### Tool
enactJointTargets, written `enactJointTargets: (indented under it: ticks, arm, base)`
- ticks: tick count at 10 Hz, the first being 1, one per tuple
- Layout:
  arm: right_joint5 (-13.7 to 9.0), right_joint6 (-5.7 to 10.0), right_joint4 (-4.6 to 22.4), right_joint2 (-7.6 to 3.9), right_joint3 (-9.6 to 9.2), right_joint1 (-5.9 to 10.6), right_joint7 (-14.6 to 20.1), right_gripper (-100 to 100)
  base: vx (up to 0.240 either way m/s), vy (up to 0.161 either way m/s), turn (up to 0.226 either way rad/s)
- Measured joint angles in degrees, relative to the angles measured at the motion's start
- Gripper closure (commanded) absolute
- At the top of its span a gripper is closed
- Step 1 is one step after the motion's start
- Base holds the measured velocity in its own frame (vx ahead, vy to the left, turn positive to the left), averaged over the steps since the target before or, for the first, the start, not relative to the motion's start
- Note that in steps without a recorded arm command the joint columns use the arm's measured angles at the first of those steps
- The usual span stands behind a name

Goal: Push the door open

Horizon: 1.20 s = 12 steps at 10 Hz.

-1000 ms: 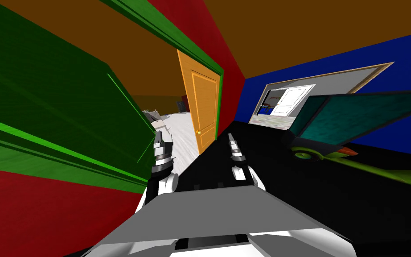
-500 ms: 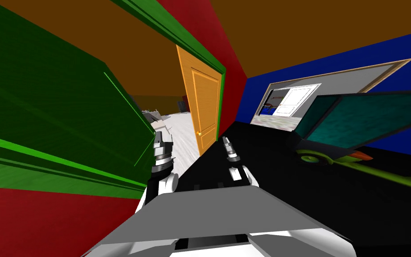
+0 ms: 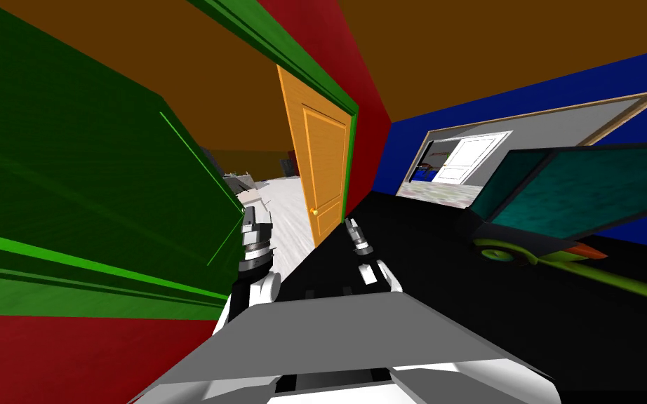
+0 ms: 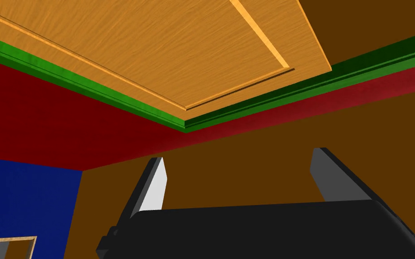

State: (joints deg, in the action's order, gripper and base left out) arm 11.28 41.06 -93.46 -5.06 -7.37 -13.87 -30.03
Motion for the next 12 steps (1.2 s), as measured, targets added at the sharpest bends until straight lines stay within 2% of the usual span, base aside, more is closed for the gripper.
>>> enactJointTargets:
  ticks: [7, 12]
  arm:
    - [1.8, 1.76, 9.1, -0.89, -1.92, 3.68, -5.8, -100]
    - [3.8, 3.54, 17.4, -1.39, -4.08, 6.92, -11.5, -100]
  base:
    - [0.064, 0.006, 0.017]
    - [0.091, 0.006, 0.023]
